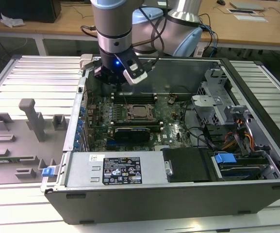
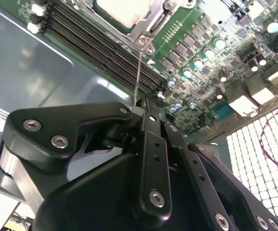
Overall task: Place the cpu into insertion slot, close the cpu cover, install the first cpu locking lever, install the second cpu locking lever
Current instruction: 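Install the first cpu locking lever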
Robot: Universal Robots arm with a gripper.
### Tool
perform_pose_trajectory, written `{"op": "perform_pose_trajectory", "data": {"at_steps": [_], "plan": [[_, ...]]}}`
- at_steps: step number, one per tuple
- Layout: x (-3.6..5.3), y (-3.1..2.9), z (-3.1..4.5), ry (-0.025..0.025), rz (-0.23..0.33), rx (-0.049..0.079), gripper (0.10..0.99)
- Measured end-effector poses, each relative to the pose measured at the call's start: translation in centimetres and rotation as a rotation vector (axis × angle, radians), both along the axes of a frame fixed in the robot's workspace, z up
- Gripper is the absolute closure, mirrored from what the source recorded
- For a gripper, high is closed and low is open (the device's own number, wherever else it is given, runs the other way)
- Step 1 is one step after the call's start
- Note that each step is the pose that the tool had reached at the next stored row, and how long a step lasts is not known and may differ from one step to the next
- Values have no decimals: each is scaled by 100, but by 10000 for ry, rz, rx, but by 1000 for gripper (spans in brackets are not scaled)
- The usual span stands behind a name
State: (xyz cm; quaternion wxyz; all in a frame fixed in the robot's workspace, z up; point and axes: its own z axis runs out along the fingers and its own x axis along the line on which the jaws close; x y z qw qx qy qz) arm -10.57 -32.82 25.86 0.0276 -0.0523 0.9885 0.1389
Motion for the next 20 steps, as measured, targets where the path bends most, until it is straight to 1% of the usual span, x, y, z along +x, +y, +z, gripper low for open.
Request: {"op": "perform_pose_trajectory", "data": {"at_steps": [8,10,11,14,15,17,18,20], "plan": [[227,0,-11,0,1,-1,980],[348,0,-16,0,1,-1,980],[369,0,-17,0,2,0,980],[511,0,-21,1,1,0,980],[591,0,-27,1,1,2,980],[617,-1,-45,1,1,1,980],[621,-2,-63,-14,0,0,980],[621,-2,-81,-78,-1,0,980]]}}
